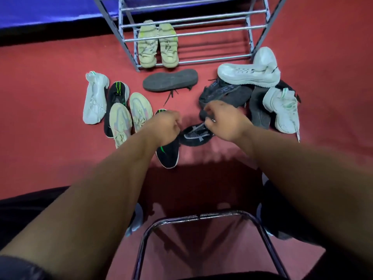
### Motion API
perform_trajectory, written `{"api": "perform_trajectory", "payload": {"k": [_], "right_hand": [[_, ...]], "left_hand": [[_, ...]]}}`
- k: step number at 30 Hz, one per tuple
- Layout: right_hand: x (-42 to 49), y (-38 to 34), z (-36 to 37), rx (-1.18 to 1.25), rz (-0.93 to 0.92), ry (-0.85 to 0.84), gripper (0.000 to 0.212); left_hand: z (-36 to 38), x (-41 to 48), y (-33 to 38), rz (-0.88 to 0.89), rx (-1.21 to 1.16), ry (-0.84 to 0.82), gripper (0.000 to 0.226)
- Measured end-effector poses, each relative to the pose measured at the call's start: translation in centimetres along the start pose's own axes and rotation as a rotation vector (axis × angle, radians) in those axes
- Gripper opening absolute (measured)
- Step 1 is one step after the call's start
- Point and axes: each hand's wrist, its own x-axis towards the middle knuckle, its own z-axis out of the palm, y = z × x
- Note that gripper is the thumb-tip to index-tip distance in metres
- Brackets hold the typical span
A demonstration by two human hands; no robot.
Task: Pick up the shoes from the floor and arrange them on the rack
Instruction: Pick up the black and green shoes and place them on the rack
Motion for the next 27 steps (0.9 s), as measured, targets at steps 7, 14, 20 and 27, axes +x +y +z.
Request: {"api": "perform_trajectory", "payload": {"k": [7,14,20,27], "right_hand": [[4.3,1.2,4.1,-0.064,0.074,-0.091,0.031],[8.1,1.5,8.9,-0.103,0.086,-0.214,0.026],[10.4,-0.3,11.7,-0.131,0.047,-0.319,0.030],[11.9,-0.7,13.1,-0.204,0.149,-0.371,0.049]], "left_hand": [[4.0,3.2,-4.1,-0.143,-0.071,-0.050,0.026],[7.8,3.4,-8.9,-0.292,-0.115,-0.010,0.034],[9.3,4.1,-11.4,-0.270,-0.141,0.002,0.064],[9.7,6.2,-11.8,-0.357,-0.014,-0.159,0.068]]}}
